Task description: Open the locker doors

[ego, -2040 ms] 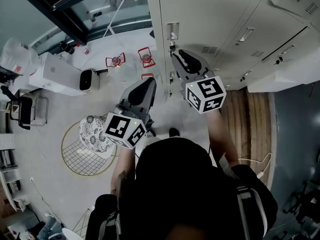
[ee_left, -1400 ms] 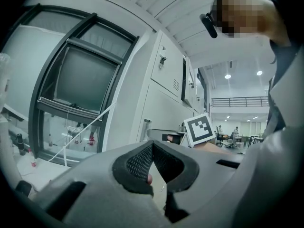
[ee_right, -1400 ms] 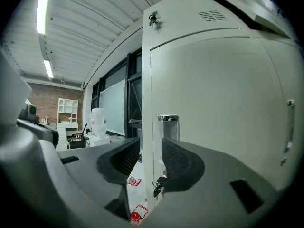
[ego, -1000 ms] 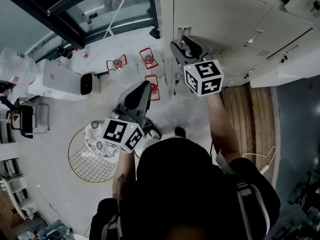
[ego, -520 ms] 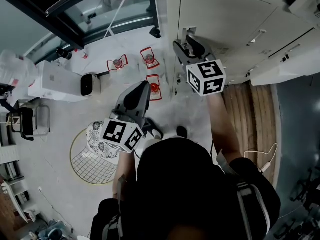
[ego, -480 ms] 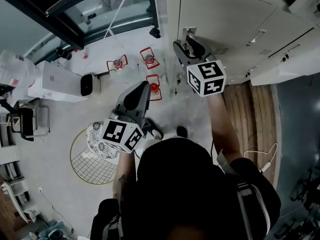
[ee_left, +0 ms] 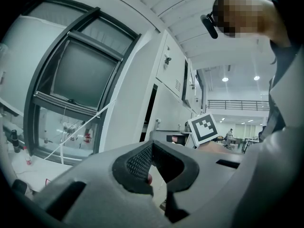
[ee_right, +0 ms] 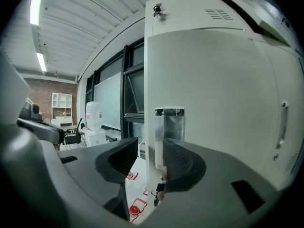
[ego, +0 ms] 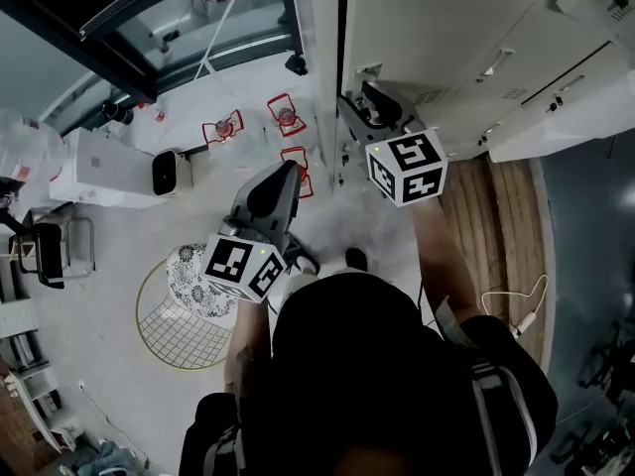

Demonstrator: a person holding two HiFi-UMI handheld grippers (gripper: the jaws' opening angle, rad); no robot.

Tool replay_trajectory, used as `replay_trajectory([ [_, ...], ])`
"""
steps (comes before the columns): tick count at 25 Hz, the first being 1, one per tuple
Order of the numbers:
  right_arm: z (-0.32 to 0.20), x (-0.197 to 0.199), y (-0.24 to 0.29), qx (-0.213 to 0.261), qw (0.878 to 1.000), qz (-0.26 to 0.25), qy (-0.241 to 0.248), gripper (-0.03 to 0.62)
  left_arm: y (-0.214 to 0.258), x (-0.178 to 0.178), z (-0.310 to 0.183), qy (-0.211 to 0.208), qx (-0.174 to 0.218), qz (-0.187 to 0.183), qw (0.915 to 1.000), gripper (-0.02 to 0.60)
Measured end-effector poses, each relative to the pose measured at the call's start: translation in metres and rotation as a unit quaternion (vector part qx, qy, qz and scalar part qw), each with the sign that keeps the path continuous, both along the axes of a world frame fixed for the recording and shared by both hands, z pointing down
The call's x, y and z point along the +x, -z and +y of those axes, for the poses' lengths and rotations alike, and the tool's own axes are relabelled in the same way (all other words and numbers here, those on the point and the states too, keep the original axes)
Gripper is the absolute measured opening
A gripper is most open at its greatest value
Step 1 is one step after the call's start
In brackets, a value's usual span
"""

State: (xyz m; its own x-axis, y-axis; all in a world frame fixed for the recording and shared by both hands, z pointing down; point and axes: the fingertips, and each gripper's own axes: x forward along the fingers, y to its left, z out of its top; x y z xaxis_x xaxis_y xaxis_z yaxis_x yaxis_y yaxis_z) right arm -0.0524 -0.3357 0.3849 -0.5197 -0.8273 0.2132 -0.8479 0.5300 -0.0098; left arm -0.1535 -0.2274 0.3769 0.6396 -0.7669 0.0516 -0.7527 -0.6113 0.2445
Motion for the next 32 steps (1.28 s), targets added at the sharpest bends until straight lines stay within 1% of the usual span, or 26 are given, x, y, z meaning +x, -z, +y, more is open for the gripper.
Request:
replay_trajectory([
  [5, 0.013, 0.008, 0.000, -0.013, 1.000, 0.003, -0.008, 0.147, -0.001, 0.011, 0.002, -0.008, -0.001, 0.003, 1.0000, 0.017],
  [11, 0.030, 0.014, 0.002, -0.016, 1.000, 0.004, -0.016, 0.146, -0.001, 0.029, 0.005, -0.026, -0.002, 0.006, 0.9997, 0.018],
  [13, 0.034, 0.018, 0.002, -0.018, 1.000, 0.004, -0.021, 0.130, 0.000, 0.036, 0.006, -0.032, -0.001, 0.006, 0.9995, 0.017],
  [22, 0.052, 0.030, 0.001, -0.021, 0.999, 0.003, -0.029, 0.117, 0.004, 0.062, 0.006, -0.057, 0.005, 0.005, 0.9984, 0.018],
  [32, 0.070, 0.045, 0.001, -0.014, 1.000, -0.008, -0.018, 0.117, 0.009, 0.089, 0.008, -0.073, 0.011, -0.001, 0.9972, 0.018],
])
